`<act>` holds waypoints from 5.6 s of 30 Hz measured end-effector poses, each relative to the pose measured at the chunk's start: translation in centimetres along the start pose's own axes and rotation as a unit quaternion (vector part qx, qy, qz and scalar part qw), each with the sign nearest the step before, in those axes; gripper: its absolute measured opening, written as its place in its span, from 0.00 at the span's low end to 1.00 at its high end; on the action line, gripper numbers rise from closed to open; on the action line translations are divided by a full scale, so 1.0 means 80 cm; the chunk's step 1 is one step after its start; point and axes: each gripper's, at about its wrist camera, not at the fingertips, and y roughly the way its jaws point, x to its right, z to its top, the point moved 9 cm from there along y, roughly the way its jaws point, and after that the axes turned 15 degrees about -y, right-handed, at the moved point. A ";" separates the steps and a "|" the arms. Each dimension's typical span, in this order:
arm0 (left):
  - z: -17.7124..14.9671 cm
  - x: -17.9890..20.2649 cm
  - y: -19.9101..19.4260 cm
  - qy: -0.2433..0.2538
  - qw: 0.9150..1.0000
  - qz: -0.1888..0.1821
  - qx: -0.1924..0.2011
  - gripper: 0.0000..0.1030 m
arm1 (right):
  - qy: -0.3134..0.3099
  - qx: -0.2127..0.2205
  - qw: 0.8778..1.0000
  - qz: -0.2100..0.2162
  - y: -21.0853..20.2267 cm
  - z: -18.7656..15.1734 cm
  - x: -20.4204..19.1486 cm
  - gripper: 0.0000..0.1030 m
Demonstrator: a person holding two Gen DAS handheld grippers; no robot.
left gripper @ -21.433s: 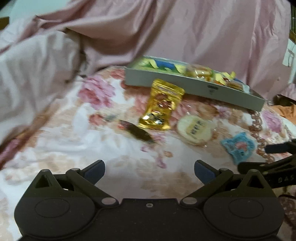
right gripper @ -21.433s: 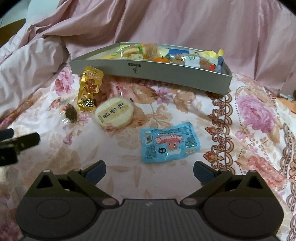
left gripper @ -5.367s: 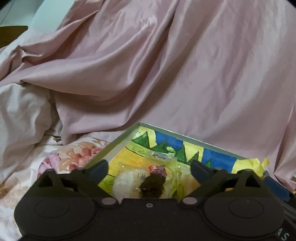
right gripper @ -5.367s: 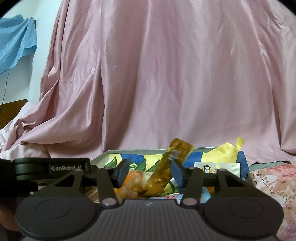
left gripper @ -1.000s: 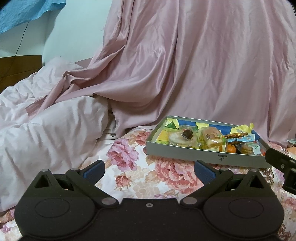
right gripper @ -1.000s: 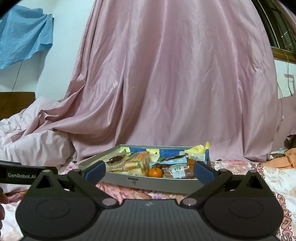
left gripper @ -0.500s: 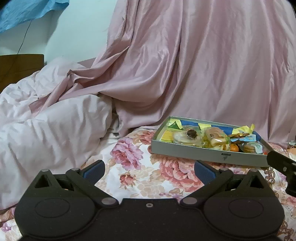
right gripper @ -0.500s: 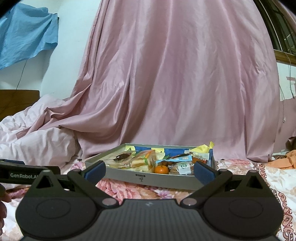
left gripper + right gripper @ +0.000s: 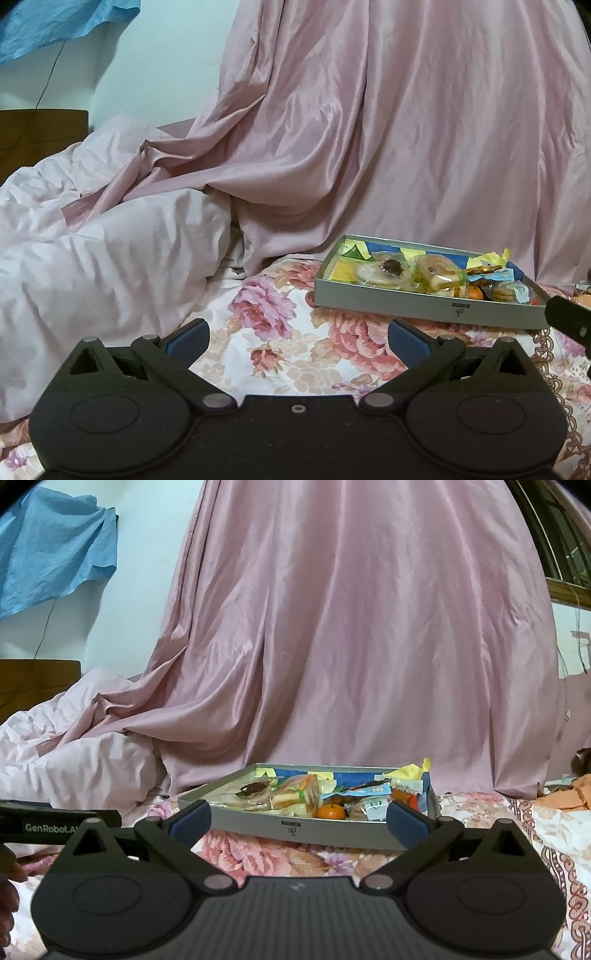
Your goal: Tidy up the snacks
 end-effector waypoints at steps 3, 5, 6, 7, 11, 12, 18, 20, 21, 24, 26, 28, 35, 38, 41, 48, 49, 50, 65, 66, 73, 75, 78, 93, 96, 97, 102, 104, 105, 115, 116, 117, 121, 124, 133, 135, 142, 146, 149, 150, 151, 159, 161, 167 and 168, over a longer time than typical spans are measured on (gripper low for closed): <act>0.000 -0.005 -0.003 -0.001 1.000 -0.004 0.006 0.99 | 0.003 0.006 1.000 -0.007 -0.005 0.001 -0.005 1.00; 0.000 -0.008 -0.005 -0.003 1.000 -0.006 0.009 0.99 | 0.002 0.013 1.000 -0.014 -0.010 0.002 -0.008 1.00; 0.000 -0.009 -0.006 -0.004 1.000 -0.007 0.009 0.99 | 0.002 0.016 1.000 -0.016 -0.011 0.003 -0.010 1.00; 0.000 -0.011 -0.006 -0.004 1.000 -0.008 0.009 0.99 | 0.001 0.018 1.000 -0.019 -0.012 0.003 -0.011 1.00; -0.003 -0.018 -0.009 -0.004 1.000 -0.012 0.012 0.99 | 0.001 0.018 0.999 -0.033 -0.016 0.001 -0.012 1.00; -0.004 -0.019 -0.010 -0.004 1.000 -0.013 0.012 0.99 | 0.003 0.018 0.999 -0.037 -0.016 0.000 -0.012 1.00; -0.009 -0.026 -0.019 0.000 1.000 -0.023 0.019 0.99 | 0.006 0.009 0.999 -0.048 -0.018 -0.008 -0.016 1.00; -0.010 -0.028 -0.023 0.000 0.999 -0.028 0.023 0.99 | 0.003 0.008 0.999 -0.049 -0.020 -0.009 -0.019 1.00; -0.011 -0.029 -0.025 0.000 0.999 -0.030 0.024 0.99 | 0.002 0.008 0.999 -0.049 -0.021 -0.010 -0.021 1.00; -0.014 -0.032 -0.031 -0.001 0.999 -0.037 0.025 0.99 | -0.003 0.009 0.999 -0.050 -0.025 -0.011 -0.027 1.00; -0.017 -0.036 -0.035 -0.002 0.999 -0.041 0.026 0.99 | -0.007 0.012 0.998 -0.053 -0.029 -0.011 -0.031 1.00; -0.020 -0.040 -0.038 -0.005 0.999 -0.042 0.026 0.99 | -0.009 0.015 0.998 -0.057 -0.032 -0.011 -0.034 1.00; -0.020 -0.055 -0.042 -0.036 0.998 -0.046 0.013 0.99 | -0.008 0.010 0.998 -0.062 -0.041 -0.014 -0.042 1.00; -0.022 -0.058 -0.046 -0.042 0.998 -0.051 0.005 0.99 | -0.007 0.005 0.998 -0.063 -0.045 -0.015 -0.045 1.00; -0.025 -0.057 -0.051 -0.042 0.997 -0.059 -0.004 0.99 | -0.006 -0.001 0.998 -0.065 -0.050 -0.017 -0.048 1.00; -0.041 -0.048 -0.057 -0.033 0.996 -0.074 -0.025 0.99 | 0.000 -0.018 0.998 -0.066 -0.063 -0.021 -0.050 1.00; -0.042 -0.047 -0.058 -0.032 0.996 -0.077 -0.025 0.99 | 0.002 -0.022 0.997 -0.067 -0.065 -0.022 -0.050 1.00; -0.043 -0.046 -0.059 -0.031 0.996 -0.078 -0.025 0.99 | 0.004 -0.025 0.997 -0.068 -0.069 -0.024 -0.049 1.00; -0.042 -0.044 -0.064 -0.010 0.998 -0.069 0.008 0.99 | 0.014 -0.044 0.997 -0.062 -0.068 -0.040 -0.050 1.00; -0.041 -0.043 -0.064 -0.009 0.998 -0.068 0.011 0.99 | 0.015 -0.043 0.997 -0.064 -0.066 -0.040 -0.049 1.00; -0.043 -0.048 -0.058 -0.013 0.998 -0.062 0.014 0.99 | 0.005 -0.035 0.997 -0.070 -0.056 -0.039 -0.049 1.00; -0.043 -0.051 -0.057 -0.015 0.998 -0.060 0.014 0.99 | 0.003 -0.035 0.997 -0.068 -0.054 -0.040 -0.051 1.00; -0.043 -0.053 -0.057 -0.018 0.998 -0.059 0.014 0.99 | 0.002 -0.037 0.997 -0.067 -0.053 -0.040 -0.053 1.00; -0.043 -0.054 -0.057 -0.016 0.998 -0.059 0.014 0.99 | -0.005 -0.043 0.997 -0.064 -0.053 -0.043 -0.057 1.00; -0.043 -0.054 -0.057 -0.016 0.998 -0.059 0.014 0.99 | -0.005 -0.042 0.997 -0.063 -0.053 -0.043 -0.057 1.00; -0.043 -0.053 -0.057 -0.017 0.998 -0.059 0.013 0.99 | -0.005 -0.043 0.997 -0.063 -0.053 -0.043 -0.058 1.00; -0.043 -0.054 -0.057 -0.016 0.998 -0.059 0.014 0.99 | -0.005 -0.044 0.997 -0.063 -0.051 -0.044 -0.059 1.00; -0.043 -0.054 -0.057 -0.016 0.998 -0.059 0.014 0.99 | -0.005 -0.045 0.997 -0.062 -0.051 -0.045 -0.060 1.00; -0.043 -0.053 -0.057 -0.016 0.998 -0.059 0.014 0.99 | -0.005 -0.045 0.997 -0.062 -0.051 -0.045 -0.060 1.00; -0.044 -0.053 -0.058 -0.016 0.998 -0.059 0.014 0.99 | -0.004 -0.048 0.997 -0.059 -0.050 -0.046 -0.061 1.00; -0.043 -0.053 -0.058 -0.016 0.998 -0.059 0.014 0.99 | -0.004 -0.048 0.997 -0.059 -0.050 -0.046 -0.061 1.00; -0.044 -0.053 -0.058 -0.016 0.998 -0.059 0.014 0.99 | -0.004 -0.048 0.997 -0.059 -0.050 -0.046 -0.061 1.00; -0.043 -0.053 -0.058 -0.017 0.998 -0.059 0.014 0.99 | -0.004 -0.049 0.997 -0.059 -0.050 -0.046 -0.062 1.00; -0.043 -0.053 -0.057 -0.016 0.998 -0.059 0.014 0.99 | -0.004 -0.051 0.997 -0.058 -0.049 -0.048 -0.064 1.00; -0.044 -0.053 -0.058 -0.016 0.998 -0.059 0.014 0.99 | -0.004 -0.053 0.997 -0.056 -0.048 -0.049 -0.065 1.00; -0.044 -0.052 -0.058 -0.015 0.998 -0.058 0.014 0.99 | -0.004 -0.053 0.997 -0.056 -0.048 -0.049 -0.066 1.00; -0.044 -0.053 -0.058 -0.015 0.998 -0.059 0.014 0.99 | -0.003 -0.054 0.997 -0.054 -0.047 -0.050 -0.067 1.00; -0.044 -0.053 -0.058 -0.015 0.998 -0.059 0.014 0.99 | -0.003 -0.055 0.997 -0.053 -0.047 -0.050 -0.067 1.00; -0.044 -0.053 -0.058 -0.015 0.998 -0.059 0.014 0.99 | -0.003 -0.055 0.997 -0.054 -0.047 -0.050 -0.067 1.00; -0.044 -0.053 -0.058 -0.015 0.998 -0.059 0.013 0.99 | -0.003 -0.055 0.997 -0.054 -0.047 -0.050 -0.067 1.00; -0.044 -0.054 -0.058 -0.015 0.998 -0.060 0.014 0.99 | -0.003 -0.055 0.997 -0.053 -0.047 -0.050 -0.067 1.00; -0.044 -0.054 -0.058 -0.015 0.998 -0.061 0.013 0.99 | -0.003 -0.056 0.997 -0.054 -0.047 -0.050 -0.067 1.00; -0.044 -0.053 -0.058 -0.015 0.998 -0.062 0.012 0.99 | -0.003 -0.056 0.997 -0.053 -0.047 -0.050 -0.067 1.00; -0.044 -0.054 -0.058 -0.015 0.998 -0.061 0.013 0.99 | -0.003 -0.056 0.997 -0.053 -0.047 -0.050 -0.067 1.00; -0.044 -0.052 -0.059 -0.014 0.998 -0.062 0.014 0.99 | -0.003 -0.056 0.997 -0.053 -0.047 -0.049 -0.067 1.00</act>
